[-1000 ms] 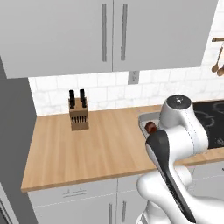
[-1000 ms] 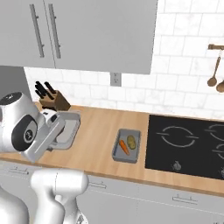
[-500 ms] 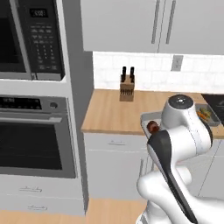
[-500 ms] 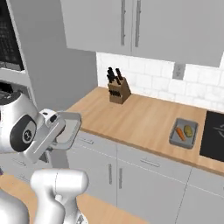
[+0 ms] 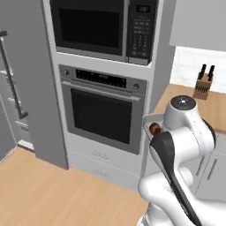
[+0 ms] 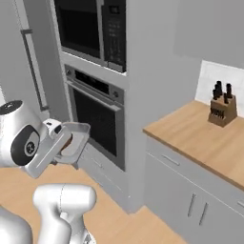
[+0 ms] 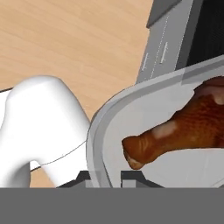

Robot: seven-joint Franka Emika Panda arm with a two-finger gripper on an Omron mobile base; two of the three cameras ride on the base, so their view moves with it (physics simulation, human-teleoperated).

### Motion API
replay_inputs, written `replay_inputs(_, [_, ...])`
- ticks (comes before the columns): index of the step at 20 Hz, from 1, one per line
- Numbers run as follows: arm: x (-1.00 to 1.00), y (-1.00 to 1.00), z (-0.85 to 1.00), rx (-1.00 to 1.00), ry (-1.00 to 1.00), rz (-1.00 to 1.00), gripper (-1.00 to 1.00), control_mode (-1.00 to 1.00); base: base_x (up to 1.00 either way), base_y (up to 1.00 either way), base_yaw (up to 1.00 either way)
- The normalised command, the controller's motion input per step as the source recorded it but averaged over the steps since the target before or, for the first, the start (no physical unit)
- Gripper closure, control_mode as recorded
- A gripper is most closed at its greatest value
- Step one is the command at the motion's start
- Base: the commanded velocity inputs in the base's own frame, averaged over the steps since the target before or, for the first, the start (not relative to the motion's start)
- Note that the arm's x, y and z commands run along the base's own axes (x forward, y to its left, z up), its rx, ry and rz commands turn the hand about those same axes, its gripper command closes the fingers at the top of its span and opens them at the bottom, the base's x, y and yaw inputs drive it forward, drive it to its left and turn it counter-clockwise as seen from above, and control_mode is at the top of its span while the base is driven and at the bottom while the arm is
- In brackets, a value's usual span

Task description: Take the meat container that has the chicken drumstick and place it on the second highest rack of the freezer. Then take the vegetable container that has the potato and carrot and place it on the highest rack of the freezer.

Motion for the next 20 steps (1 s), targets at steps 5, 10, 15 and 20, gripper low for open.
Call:
replay_inputs(5, [0.0,0.0,0.0,0.0,0.0,0.0,1.0,1.0,0.65,0.98,0.37])
replay_inputs(10, [0.0,0.0,0.0,0.0,0.0,0.0,1.0,1.0,0.84,0.96,0.3])
replay_inputs(15, [0.0,0.0,0.0,0.0,0.0,0.0,1.0,1.0,0.91,1.0,0.23])
replay_inputs(20, [0.0,0.0,0.0,0.0,0.0,0.0,1.0,1.0,1.0,1.0,0.14])
